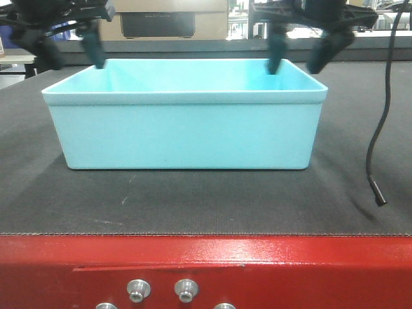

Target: Fetch blue bin and place on conveyor start

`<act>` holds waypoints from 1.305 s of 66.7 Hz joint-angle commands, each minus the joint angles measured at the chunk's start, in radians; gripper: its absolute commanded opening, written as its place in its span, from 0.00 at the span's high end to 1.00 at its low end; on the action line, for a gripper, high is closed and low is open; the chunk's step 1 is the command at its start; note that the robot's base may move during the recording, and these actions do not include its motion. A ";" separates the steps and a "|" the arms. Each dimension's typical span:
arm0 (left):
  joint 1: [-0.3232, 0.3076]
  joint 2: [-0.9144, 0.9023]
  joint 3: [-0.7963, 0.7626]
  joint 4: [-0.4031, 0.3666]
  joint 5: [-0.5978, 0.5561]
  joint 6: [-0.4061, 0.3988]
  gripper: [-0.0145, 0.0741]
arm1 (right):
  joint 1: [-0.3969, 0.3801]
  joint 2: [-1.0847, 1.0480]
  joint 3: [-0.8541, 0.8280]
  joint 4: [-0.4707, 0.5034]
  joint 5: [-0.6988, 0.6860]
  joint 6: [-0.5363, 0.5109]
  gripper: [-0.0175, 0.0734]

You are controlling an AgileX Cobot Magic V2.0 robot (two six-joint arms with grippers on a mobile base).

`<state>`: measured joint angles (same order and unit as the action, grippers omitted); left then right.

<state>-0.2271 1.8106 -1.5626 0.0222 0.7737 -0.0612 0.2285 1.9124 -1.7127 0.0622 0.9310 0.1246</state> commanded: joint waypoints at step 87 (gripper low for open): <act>0.169 -1.191 1.042 0.005 -0.508 0.004 0.96 | -0.216 -1.065 1.188 -0.141 -0.778 -0.044 0.99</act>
<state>-0.0575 0.7294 -0.5755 0.0330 0.3343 -0.0554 0.0161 0.9508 -0.6051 -0.0636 0.2888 0.1014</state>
